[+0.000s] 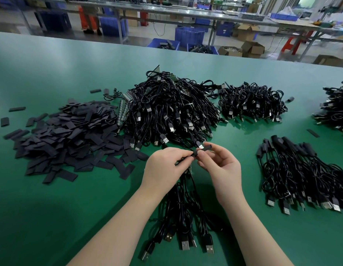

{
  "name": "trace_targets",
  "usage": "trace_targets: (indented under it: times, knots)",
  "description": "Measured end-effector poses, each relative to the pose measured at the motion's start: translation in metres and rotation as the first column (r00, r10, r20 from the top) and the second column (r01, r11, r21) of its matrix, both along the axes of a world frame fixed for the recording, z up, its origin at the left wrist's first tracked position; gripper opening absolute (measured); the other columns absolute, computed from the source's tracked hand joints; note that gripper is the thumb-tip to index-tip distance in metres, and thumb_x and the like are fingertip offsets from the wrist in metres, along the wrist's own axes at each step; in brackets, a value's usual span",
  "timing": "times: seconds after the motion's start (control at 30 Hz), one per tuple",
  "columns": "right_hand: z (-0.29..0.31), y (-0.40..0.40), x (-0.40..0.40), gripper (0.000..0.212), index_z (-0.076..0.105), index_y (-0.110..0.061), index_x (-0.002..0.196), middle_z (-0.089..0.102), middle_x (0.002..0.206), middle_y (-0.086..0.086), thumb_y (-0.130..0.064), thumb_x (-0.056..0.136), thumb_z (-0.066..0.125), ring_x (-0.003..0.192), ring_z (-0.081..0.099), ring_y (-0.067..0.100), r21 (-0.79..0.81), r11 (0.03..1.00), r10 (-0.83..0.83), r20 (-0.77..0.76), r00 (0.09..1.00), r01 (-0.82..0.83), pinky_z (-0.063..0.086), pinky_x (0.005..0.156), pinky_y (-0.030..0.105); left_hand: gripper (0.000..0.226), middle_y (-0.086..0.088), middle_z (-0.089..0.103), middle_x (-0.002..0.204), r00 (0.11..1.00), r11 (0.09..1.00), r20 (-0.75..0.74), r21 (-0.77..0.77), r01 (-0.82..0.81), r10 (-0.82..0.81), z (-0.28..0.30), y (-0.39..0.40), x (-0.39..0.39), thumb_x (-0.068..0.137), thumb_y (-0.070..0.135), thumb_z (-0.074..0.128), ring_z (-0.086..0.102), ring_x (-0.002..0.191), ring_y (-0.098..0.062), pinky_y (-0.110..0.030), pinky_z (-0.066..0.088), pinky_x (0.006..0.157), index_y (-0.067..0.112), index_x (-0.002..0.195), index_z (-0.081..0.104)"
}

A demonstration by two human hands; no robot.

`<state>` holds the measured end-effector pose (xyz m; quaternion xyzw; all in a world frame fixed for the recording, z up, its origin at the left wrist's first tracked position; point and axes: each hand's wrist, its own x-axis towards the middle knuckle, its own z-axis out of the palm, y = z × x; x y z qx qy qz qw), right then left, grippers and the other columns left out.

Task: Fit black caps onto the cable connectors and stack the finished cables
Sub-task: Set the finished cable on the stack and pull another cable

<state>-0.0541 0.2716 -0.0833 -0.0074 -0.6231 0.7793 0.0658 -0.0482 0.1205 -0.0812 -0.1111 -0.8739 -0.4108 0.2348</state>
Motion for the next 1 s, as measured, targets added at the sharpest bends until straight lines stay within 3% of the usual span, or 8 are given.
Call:
trace_targets:
  times: [0.27,0.5,0.73,1.0]
  knots:
    - [-0.0001,-0.0024,0.0017,0.016,0.072,-0.011,0.098,0.068,0.077,0.006,-0.002,0.086,0.072,0.076,0.067,0.011,-0.047,0.999,-0.024,0.008,1.0,0.024,0.056,0.073,0.021,0.013,0.009,0.074,0.083,0.991,0.999,-0.13,-0.036,-0.027,0.022,0.0008,0.0022,0.001,0.078,0.019,0.075,0.067,0.077,-0.006,-0.035,0.058,0.071,0.017,0.09,0.079]
    - [0.0018,-0.0005,0.0017,0.016,0.071,-0.012,0.099,0.073,0.078,0.002,-0.003,0.085,0.073,0.078,0.07,0.01,-0.029,0.999,-0.018,0.014,1.0,0.018,0.056,0.074,0.021,0.014,0.009,0.075,0.084,0.987,0.996,-0.163,-0.085,0.0,-0.014,0.0005,0.0011,0.0008,0.082,0.022,0.072,0.066,0.082,-0.004,-0.035,0.057,0.073,0.016,0.093,0.079]
    - [0.0042,-0.0014,0.0032,0.02,0.075,-0.02,0.092,0.071,0.075,-0.002,-0.001,0.085,0.074,0.077,0.068,0.01,-0.033,0.998,-0.055,-0.022,0.998,0.055,0.056,0.075,0.02,0.01,0.01,0.072,0.075,0.983,0.996,-0.182,-0.073,-0.043,0.029,0.0048,0.0057,0.0023,0.078,0.02,0.074,0.064,0.069,-0.007,-0.032,0.055,0.066,0.018,0.087,0.079]
    - [0.0052,-0.0013,0.0032,0.019,0.071,-0.014,0.103,0.077,0.091,0.008,-0.003,0.087,0.072,0.087,0.073,0.014,-0.016,1.0,0.004,0.01,1.0,-0.004,0.056,0.074,0.021,0.013,0.007,0.075,0.081,0.973,0.994,-0.226,-0.096,-0.058,0.035,-0.0006,0.0052,0.0017,0.081,0.022,0.072,0.068,0.078,-0.008,-0.029,0.053,0.072,0.014,0.089,0.079]
